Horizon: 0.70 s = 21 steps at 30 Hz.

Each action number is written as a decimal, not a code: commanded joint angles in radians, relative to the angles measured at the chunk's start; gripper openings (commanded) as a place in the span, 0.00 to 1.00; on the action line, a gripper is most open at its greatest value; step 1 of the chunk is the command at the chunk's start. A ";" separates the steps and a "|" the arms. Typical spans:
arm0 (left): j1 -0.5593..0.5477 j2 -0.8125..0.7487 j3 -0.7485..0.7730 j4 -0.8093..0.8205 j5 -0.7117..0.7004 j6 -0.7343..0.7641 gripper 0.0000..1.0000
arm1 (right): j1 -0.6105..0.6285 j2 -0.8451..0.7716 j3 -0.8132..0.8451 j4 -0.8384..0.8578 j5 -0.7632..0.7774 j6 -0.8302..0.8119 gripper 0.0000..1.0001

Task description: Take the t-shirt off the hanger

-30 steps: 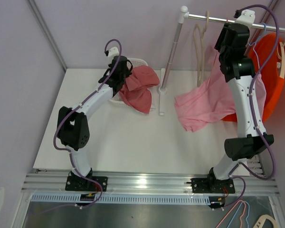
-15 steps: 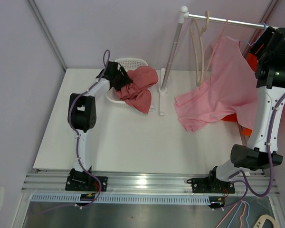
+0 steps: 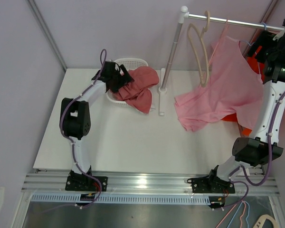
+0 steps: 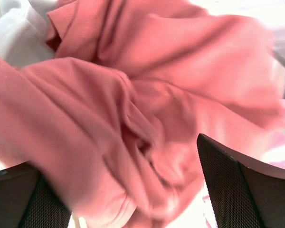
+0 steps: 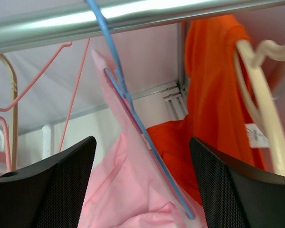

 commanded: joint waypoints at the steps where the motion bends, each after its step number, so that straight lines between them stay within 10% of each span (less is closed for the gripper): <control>1: -0.038 -0.189 -0.053 0.084 -0.053 0.054 0.99 | -0.004 0.033 0.006 0.068 -0.142 -0.059 0.83; 21: -0.125 -0.240 0.139 0.021 -0.120 0.211 1.00 | -0.007 0.082 -0.089 0.319 -0.162 -0.116 0.62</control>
